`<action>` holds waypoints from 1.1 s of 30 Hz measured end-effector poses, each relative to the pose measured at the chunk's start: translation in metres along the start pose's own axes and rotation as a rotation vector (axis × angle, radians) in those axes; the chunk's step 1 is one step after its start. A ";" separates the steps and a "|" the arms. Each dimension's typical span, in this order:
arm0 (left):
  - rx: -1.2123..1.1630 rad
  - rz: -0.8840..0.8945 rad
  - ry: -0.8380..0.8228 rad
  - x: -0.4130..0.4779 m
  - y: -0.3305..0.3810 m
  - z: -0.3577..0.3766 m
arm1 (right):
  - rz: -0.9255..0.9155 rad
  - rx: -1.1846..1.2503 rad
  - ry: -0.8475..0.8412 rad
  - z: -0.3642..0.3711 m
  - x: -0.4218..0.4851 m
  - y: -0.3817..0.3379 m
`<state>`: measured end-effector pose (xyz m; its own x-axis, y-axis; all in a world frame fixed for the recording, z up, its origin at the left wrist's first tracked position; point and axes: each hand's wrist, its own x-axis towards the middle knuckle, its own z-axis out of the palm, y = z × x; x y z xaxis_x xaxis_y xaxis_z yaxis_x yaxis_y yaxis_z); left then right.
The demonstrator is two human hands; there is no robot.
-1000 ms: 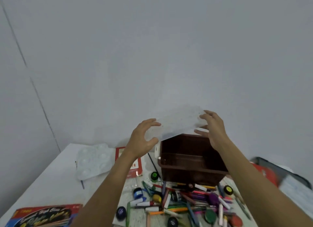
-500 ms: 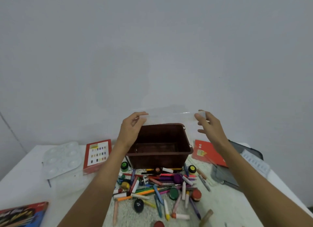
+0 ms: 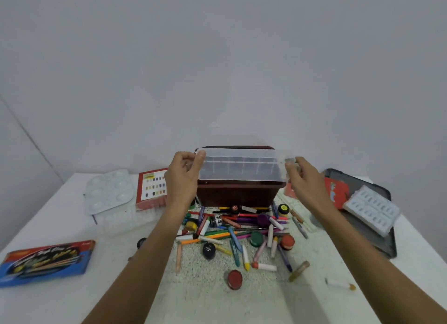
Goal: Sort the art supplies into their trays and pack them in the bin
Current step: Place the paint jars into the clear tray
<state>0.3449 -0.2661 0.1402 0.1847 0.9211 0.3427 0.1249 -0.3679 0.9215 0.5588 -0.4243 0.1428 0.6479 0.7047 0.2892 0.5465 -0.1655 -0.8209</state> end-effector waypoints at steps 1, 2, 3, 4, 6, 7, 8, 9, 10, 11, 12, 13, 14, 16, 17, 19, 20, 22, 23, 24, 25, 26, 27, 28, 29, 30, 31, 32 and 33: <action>0.010 -0.011 -0.018 -0.009 -0.004 -0.003 | 0.012 -0.024 -0.020 0.004 -0.006 0.005; 0.029 -0.025 -0.030 -0.017 -0.008 -0.006 | 0.019 -0.053 -0.033 0.008 -0.013 0.009; 0.055 -0.038 -0.036 -0.025 -0.013 -0.009 | 0.020 -0.089 -0.044 0.011 -0.019 0.012; 0.079 -0.046 -0.039 -0.032 -0.018 -0.011 | 0.016 -0.124 -0.058 0.014 -0.027 0.013; 0.115 -0.048 -0.048 -0.047 -0.029 -0.016 | 0.014 -0.185 -0.094 0.018 -0.042 0.016; 0.135 -0.047 -0.047 -0.054 -0.036 -0.018 | 0.018 -0.209 -0.111 0.019 -0.049 0.018; 0.153 -0.047 -0.045 -0.062 -0.041 -0.020 | 0.031 -0.235 -0.138 0.021 -0.055 0.022; 0.170 -0.057 -0.047 -0.069 -0.047 -0.024 | 0.042 -0.258 -0.168 0.022 -0.061 0.027; 0.188 -0.072 -0.058 -0.075 -0.052 -0.027 | 0.060 -0.279 -0.200 0.024 -0.068 0.033; 0.221 -0.078 -0.080 -0.080 -0.058 -0.031 | 0.068 -0.302 -0.230 0.024 -0.074 0.039; 0.268 -0.077 -0.112 -0.084 -0.064 -0.035 | 0.079 -0.338 -0.263 0.025 -0.080 0.044; 0.325 -0.084 -0.150 -0.088 -0.069 -0.038 | 0.087 -0.371 -0.297 0.026 -0.086 0.049; 0.379 -0.098 -0.189 -0.091 -0.074 -0.041 | 0.099 -0.412 -0.336 0.025 -0.092 0.052; 0.499 -0.141 -0.273 -0.099 -0.082 -0.046 | 0.118 -0.497 -0.419 0.024 -0.103 0.058; 0.553 -0.159 -0.314 -0.104 -0.085 -0.047 | 0.129 -0.531 -0.459 0.024 -0.108 0.062; 0.631 -0.200 -0.391 -0.112 -0.094 -0.051 | 0.168 -0.551 -0.538 0.022 -0.116 0.067; 0.642 -0.232 -0.423 -0.117 -0.096 -0.053 | 0.191 -0.538 -0.581 0.021 -0.119 0.066; 0.651 -0.283 -0.489 -0.122 -0.100 -0.059 | 0.222 -0.477 -0.667 0.018 -0.124 0.066; 0.664 -0.296 -0.525 -0.124 -0.100 -0.061 | 0.246 -0.440 -0.704 0.016 -0.126 0.065; 0.673 -0.313 -0.556 -0.126 -0.101 -0.064 | 0.276 -0.405 -0.737 0.015 -0.128 0.064; 0.672 -0.336 -0.583 -0.127 -0.099 -0.067 | 0.293 -0.376 -0.764 0.013 -0.130 0.063; 0.666 -0.364 -0.614 -0.128 -0.099 -0.069 | 0.312 -0.351 -0.790 0.012 -0.132 0.063; 0.660 -0.394 -0.651 -0.128 -0.099 -0.072 | 0.328 -0.320 -0.822 0.011 -0.134 0.063; 0.656 -0.430 -0.693 -0.129 -0.099 -0.074 | 0.348 -0.289 -0.863 0.009 -0.137 0.063; 0.652 -0.461 -0.737 -0.129 -0.098 -0.076 | 0.370 -0.264 -0.905 0.008 -0.138 0.063; 0.649 -0.480 -0.780 -0.129 -0.098 -0.078 | 0.392 -0.247 -0.946 0.007 -0.140 0.062; 0.649 -0.488 -0.820 -0.130 -0.097 -0.080 | 0.413 -0.237 -0.984 0.006 -0.142 0.061; 0.650 -0.488 -0.856 -0.130 -0.096 -0.081 | 0.428 -0.232 -1.019 0.006 -0.143 0.061; 0.646 -0.485 -0.890 -0.129 -0.095 -0.082 | 0.440 -0.230 -1.052 0.006 -0.145 0.061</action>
<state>0.2289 -0.3397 0.0233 0.5598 0.6642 -0.4954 0.7864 -0.2376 0.5702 0.4950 -0.5323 0.0482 0.1040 0.7622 -0.6389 0.5376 -0.5836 -0.6087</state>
